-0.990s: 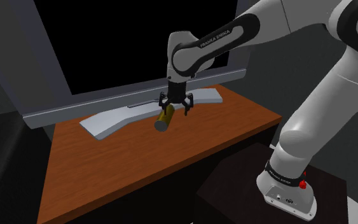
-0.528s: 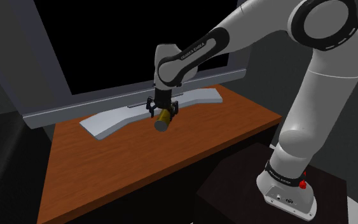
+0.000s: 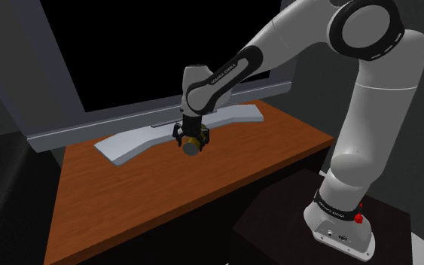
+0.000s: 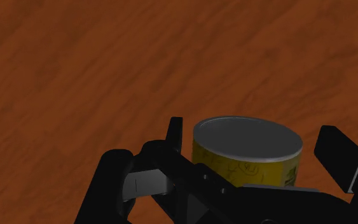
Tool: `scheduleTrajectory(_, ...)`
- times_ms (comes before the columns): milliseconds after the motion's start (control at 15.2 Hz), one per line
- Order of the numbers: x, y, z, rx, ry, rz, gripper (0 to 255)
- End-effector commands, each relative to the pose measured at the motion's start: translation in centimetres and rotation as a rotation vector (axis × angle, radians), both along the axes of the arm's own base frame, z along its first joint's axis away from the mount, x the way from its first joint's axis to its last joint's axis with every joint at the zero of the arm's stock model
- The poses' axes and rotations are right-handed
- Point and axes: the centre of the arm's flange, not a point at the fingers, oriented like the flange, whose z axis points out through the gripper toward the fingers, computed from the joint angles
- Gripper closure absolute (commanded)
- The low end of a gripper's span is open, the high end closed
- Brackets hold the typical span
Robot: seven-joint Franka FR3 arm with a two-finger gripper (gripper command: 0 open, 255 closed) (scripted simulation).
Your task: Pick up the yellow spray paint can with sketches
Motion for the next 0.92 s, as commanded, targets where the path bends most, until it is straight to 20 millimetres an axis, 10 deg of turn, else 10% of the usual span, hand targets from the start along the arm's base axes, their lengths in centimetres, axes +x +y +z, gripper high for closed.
scheduleTrajectory(0, 0.0, -0.1, -0.4, 0.000, 0.000, 0.000, 0)
scheduleTrajectory(66, 0.1, -0.1, -0.4, 0.000, 0.000, 0.000, 255)
scheduleTrajectory(858, 0.0, -0.1, 1.2, 0.000, 0.000, 0.000, 255)
